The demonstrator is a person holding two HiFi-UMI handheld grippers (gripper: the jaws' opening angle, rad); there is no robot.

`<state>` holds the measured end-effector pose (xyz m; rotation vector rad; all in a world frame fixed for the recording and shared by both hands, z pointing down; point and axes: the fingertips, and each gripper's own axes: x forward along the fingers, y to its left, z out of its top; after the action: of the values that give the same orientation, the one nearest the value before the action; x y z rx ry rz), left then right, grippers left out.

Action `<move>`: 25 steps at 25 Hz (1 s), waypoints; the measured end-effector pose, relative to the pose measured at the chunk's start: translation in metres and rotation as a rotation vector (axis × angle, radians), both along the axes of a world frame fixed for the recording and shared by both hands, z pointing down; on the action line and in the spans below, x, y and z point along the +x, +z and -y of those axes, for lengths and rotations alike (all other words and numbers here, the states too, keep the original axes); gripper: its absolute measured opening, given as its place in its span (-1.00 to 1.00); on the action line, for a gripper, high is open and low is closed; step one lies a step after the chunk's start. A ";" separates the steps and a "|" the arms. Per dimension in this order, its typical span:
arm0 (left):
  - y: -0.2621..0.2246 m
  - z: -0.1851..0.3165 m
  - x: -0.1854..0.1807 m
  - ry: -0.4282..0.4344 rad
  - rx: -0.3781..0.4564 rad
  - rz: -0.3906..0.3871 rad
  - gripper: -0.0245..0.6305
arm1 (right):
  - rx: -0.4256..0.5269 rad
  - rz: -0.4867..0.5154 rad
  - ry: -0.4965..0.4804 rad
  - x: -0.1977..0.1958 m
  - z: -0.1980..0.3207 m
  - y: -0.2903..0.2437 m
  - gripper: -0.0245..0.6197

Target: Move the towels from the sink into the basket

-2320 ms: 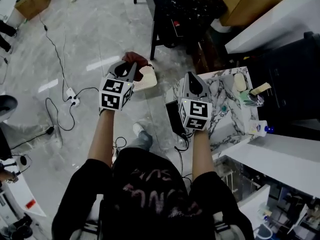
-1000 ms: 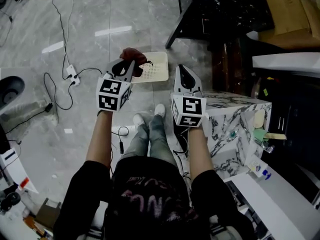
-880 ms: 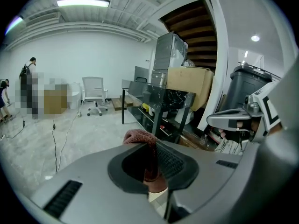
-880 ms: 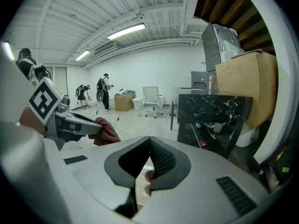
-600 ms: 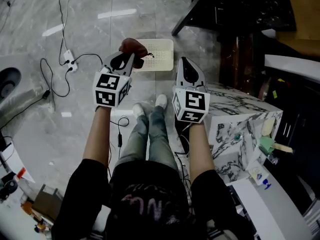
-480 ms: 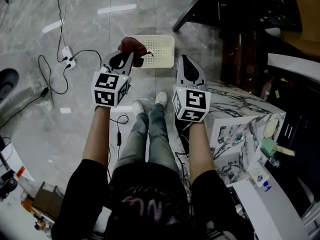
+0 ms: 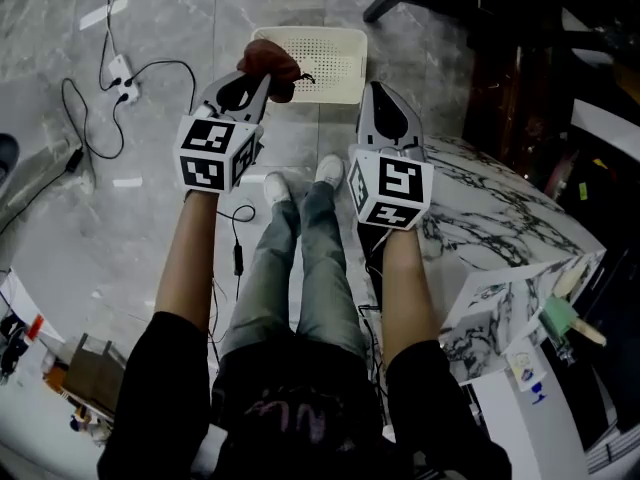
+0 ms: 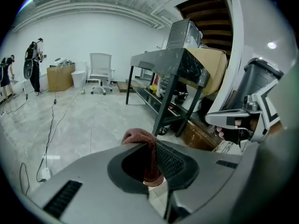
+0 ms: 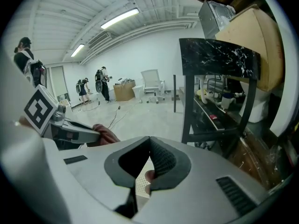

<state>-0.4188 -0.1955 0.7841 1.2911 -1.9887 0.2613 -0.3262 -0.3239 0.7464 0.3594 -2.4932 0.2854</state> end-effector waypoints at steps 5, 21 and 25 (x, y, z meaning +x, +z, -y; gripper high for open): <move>0.052 -0.009 -0.002 -0.022 -0.018 -0.025 -0.78 | -0.026 -0.035 -0.001 -0.002 -0.007 0.058 -0.88; 0.208 -0.012 0.001 -0.010 -0.070 -0.063 -0.77 | -0.068 -0.116 -0.043 -0.005 -0.012 0.213 -0.88; 0.234 -0.008 0.001 -0.011 -0.073 -0.058 -0.77 | -0.071 -0.119 -0.058 -0.004 -0.016 0.238 -0.88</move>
<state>-0.4177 -0.1878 1.0183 1.2280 -1.9190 0.2860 -0.3299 -0.3074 0.9846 0.2662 -2.3660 0.3182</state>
